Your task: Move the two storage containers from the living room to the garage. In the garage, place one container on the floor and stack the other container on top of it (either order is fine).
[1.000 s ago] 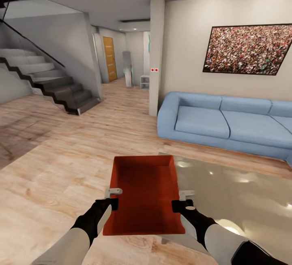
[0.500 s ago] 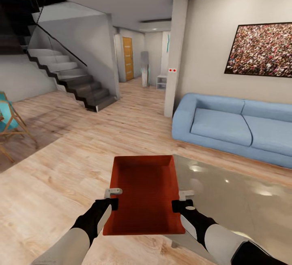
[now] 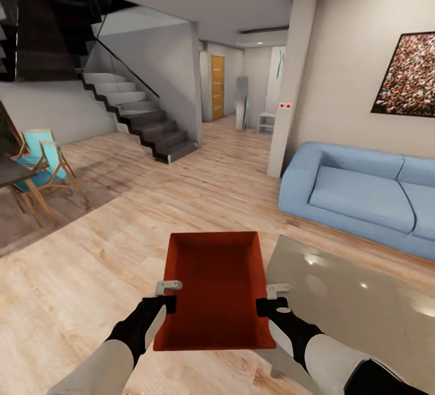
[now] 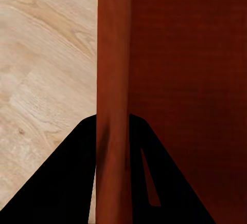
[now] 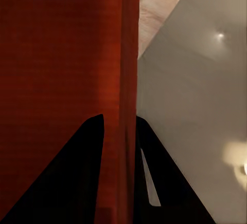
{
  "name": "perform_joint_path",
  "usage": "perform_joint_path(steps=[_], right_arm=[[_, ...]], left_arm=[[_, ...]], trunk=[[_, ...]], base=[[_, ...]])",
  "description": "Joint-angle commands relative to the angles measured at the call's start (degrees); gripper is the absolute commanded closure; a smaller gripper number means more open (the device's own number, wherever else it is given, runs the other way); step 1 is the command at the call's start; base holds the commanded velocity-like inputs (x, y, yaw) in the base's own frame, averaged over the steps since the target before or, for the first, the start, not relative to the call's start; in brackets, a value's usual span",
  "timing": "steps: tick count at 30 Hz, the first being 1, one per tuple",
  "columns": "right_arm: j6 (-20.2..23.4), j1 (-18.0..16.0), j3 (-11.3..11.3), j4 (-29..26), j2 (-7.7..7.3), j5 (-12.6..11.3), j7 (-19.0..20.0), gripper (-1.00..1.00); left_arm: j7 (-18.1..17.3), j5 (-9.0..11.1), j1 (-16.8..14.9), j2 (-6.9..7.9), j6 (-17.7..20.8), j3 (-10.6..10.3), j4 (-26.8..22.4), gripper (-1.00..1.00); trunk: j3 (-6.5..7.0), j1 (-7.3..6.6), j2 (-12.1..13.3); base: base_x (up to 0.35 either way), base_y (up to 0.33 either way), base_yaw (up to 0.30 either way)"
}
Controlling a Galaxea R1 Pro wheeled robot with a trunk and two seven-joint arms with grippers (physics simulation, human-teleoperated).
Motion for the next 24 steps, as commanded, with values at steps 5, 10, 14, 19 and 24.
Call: perform_joint_path(steps=[5,10,14,19,24], right_arm=[[-0.6,-0.1,-2.0,-0.2,-0.63,0.8,-1.7,1.0],[-0.6,-0.1,-2.0,-0.2,-0.63,0.8,-1.7,1.0],[-0.6,-0.1,-2.0,-0.2,-0.63,0.8,-1.7,1.0],[-0.6,-0.1,-2.0,-0.2,-0.63,0.8,-1.7,1.0],[-0.6,-0.1,-2.0,-0.2,-0.63,0.8,-1.7,1.0]], left_arm=[[0.5,-0.8,0.0,0.6,0.5,0.0,1.4,1.0],[0.6,-0.8,0.0,0.6,0.5,0.0,1.4,1.0],[0.6,-0.8,0.0,0.6,0.5,0.0,1.4,1.0],[0.6,-0.8,0.0,0.6,0.5,0.0,1.4,1.0],[0.6,-0.8,0.0,0.6,0.5,0.0,1.4,1.0]], trunk=[[-0.09,0.02,-0.1],[-0.09,0.02,-0.1],[-0.09,0.02,-0.1],[-0.09,0.02,-0.1],[-0.09,0.02,-0.1]], base=[[0.0,0.0,0.273],[0.0,0.0,0.273],[0.0,0.0,0.273],[0.0,0.0,0.273],[0.0,0.0,0.273]])
